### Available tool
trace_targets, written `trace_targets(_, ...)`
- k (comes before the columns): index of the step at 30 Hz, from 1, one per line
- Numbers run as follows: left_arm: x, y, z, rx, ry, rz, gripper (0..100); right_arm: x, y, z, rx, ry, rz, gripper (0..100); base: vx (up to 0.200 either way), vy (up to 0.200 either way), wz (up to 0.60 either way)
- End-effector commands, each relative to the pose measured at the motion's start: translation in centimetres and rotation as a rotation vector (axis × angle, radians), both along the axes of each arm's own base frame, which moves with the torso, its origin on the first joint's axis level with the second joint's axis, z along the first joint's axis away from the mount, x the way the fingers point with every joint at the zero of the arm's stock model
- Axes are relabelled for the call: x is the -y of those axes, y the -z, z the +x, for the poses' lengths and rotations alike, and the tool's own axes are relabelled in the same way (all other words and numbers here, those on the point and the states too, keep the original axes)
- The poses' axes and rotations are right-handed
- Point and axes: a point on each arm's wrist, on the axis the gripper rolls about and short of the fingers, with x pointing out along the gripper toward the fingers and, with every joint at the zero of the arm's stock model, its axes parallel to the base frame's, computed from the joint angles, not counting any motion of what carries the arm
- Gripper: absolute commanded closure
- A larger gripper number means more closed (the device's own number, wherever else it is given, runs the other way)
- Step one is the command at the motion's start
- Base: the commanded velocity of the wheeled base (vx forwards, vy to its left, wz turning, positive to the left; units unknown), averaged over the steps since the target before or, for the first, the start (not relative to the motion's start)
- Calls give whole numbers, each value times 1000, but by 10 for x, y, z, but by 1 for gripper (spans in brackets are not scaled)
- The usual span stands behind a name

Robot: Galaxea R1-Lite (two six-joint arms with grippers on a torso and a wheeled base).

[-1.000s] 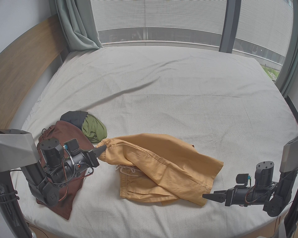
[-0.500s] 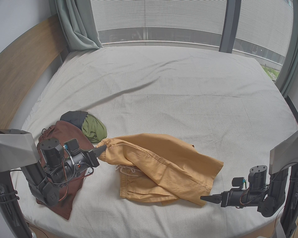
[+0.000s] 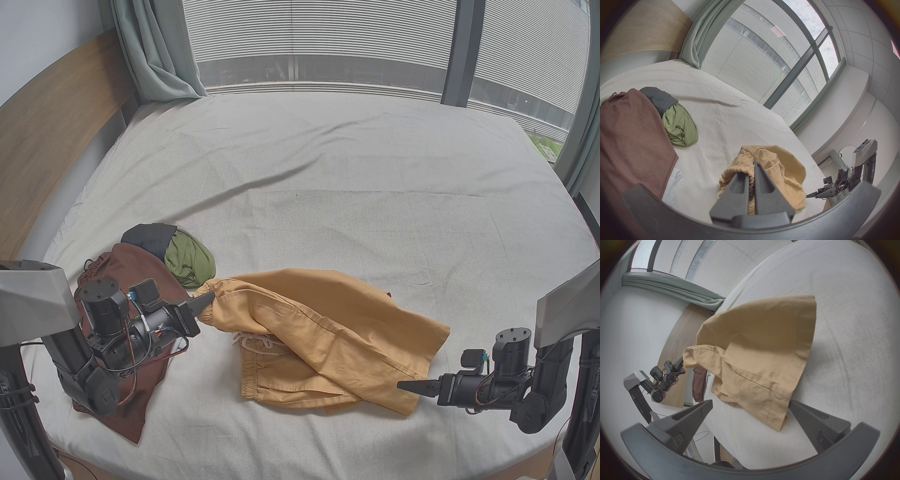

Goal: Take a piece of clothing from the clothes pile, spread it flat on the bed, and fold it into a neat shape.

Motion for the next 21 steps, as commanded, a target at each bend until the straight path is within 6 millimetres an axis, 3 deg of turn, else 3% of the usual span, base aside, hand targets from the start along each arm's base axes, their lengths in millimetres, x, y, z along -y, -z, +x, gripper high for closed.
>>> trace_targets(1, 0, 0, 0, 3, 0, -2, 100, -3, -9, 0, 27, -8, 19, 0, 0, 0, 0)
trace_targets(11, 1, 1, 0, -1, 2, 1, 100, -4, -28, -2, 93, -8, 47, 0, 0, 0, 0)
trace_targets(21, 0, 0, 1, 1, -1, -1, 100, -3, -27, 5, 95, 10, 60, 0, 0, 0, 0)
